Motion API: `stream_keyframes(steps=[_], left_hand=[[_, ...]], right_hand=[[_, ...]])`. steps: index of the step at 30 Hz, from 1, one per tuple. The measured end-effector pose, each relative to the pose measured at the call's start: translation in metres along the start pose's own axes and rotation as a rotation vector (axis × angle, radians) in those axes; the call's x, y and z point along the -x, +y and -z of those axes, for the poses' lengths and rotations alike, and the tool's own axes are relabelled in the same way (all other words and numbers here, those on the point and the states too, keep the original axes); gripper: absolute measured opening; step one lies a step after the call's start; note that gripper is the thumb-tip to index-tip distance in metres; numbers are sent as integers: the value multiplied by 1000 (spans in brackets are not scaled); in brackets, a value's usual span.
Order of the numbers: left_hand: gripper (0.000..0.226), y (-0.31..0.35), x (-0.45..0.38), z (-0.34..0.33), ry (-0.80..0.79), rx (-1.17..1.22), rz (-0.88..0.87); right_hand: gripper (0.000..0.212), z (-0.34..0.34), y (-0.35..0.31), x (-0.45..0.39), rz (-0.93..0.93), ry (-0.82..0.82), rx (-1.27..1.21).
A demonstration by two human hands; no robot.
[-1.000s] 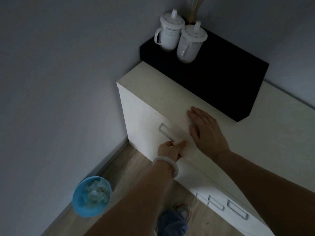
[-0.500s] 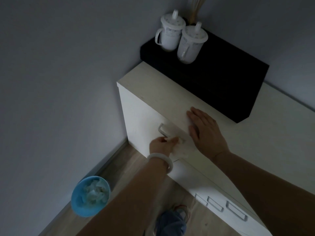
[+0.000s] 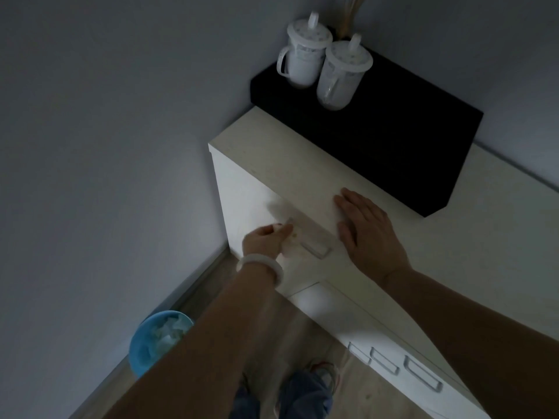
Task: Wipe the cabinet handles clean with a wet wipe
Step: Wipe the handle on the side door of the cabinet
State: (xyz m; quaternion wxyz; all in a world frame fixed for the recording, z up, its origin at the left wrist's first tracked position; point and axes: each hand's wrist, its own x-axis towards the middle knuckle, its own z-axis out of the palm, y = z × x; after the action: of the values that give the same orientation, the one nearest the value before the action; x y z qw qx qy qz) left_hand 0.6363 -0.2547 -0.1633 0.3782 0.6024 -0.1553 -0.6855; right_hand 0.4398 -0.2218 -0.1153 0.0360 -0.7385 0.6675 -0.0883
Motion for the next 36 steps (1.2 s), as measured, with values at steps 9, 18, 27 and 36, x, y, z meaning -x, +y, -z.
stream_keyframes(steps=[9, 18, 27, 36], left_hand=[[23, -32, 25, -24, -70, -60, 100], [19, 0, -1, -6, 111, -82, -30], [15, 14, 4, -3, -11, -160, -41], [24, -7, 20, 2, -46, -219, -21]], right_hand=[[52, -1, 0, 0, 6, 8, 8], [52, 1, -2, 0, 11, 20, -3], [52, -1, 0, 0, 16, 14, 0], [53, 1, -2, 1, 21, 17, 4]])
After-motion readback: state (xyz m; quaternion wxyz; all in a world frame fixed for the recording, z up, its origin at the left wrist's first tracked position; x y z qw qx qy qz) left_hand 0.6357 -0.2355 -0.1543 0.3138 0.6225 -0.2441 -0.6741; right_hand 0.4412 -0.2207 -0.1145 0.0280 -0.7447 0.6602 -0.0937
